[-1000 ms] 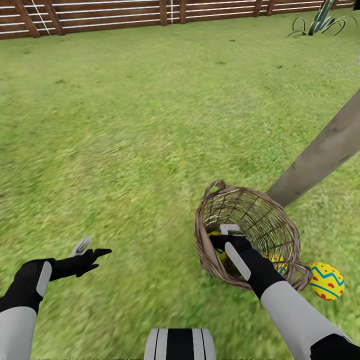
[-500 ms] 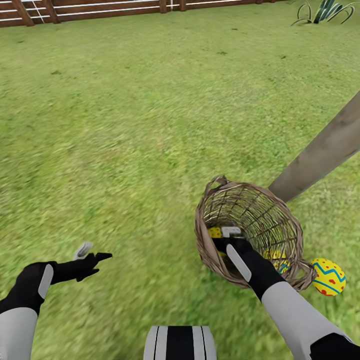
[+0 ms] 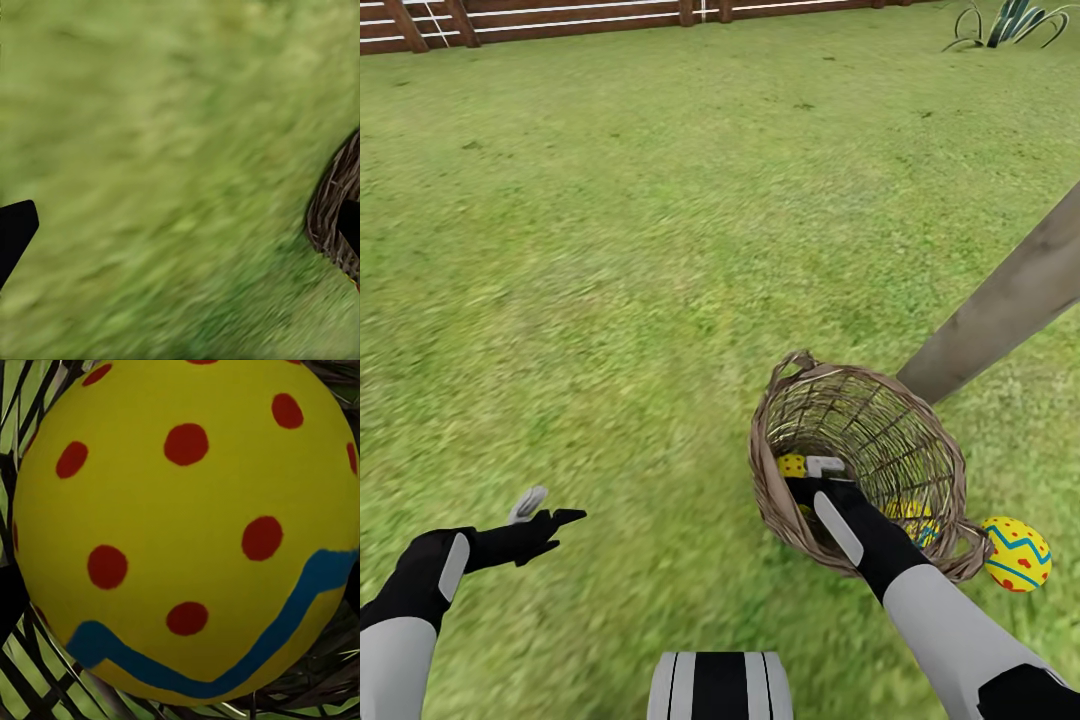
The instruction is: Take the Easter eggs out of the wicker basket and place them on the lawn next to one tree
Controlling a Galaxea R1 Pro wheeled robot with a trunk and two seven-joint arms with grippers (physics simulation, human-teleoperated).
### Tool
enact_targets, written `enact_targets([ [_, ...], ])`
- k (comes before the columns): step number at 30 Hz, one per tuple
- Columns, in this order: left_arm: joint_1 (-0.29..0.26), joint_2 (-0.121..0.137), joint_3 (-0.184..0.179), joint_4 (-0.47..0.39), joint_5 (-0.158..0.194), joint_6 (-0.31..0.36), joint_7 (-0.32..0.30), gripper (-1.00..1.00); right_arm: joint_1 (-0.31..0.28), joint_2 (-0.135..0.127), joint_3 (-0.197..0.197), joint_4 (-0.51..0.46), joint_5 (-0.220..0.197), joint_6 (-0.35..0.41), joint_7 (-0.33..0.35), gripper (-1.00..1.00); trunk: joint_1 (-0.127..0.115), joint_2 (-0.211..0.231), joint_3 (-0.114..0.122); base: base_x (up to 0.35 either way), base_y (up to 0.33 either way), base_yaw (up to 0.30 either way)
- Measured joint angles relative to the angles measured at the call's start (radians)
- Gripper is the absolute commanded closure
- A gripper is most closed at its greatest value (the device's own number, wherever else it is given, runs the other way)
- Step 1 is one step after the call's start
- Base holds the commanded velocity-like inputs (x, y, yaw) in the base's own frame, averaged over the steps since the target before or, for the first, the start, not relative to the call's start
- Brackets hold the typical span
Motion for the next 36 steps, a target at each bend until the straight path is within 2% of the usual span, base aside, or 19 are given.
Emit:
enact_targets([
  [10, 0.0, 0.0, 0.0, 0.001, 0.0, 0.0, 0.0, -1.0, 0.0, 0.0, 0.0, 0.0, 0.002, 0.0, -0.001, 1.0, 0.0, 0.0, 0.0, 0.0, 0.0, 0.0],
  [12, 0.0, 0.0, 0.0, 0.001, 0.0, 0.0, 0.001, -1.0, 0.0, -0.001, -0.001, 0.006, 0.018, 0.003, -0.002, 1.0, -0.001, 0.001, 0.008, 0.0, 0.0, 0.0],
  [27, -0.001, 0.0, 0.0, 0.032, 0.0, -0.017, 0.002, -1.0, 0.0, -0.003, -0.002, 0.006, 0.018, 0.003, -0.004, 1.0, -0.007, 0.004, 0.066, 0.0, 0.0, 0.0],
  [32, -0.001, -0.004, 0.0, 0.034, 0.0, -0.018, 0.002, -1.0, 0.0, -0.021, -0.003, 0.004, 0.019, 0.003, -0.005, 1.0, -0.01, 0.005, 0.085, 0.0, 0.0, 0.0],
  [33, 0.0, -0.004, 0.0, 0.042, 0.0, -0.019, 0.002, -1.0, 0.0, -0.032, -0.004, 0.002, 0.02, 0.003, -0.005, 1.0, -0.01, 0.005, 0.089, 0.0, 0.0, 0.0],
  [36, -0.001, -0.004, -0.002, 0.087, -0.001, -0.076, 0.004, -1.0, 0.0, -0.048, -0.007, -0.001, 0.02, 0.003, -0.005, 1.0, -0.011, 0.006, 0.1, 0.0, 0.0, 0.0],
])
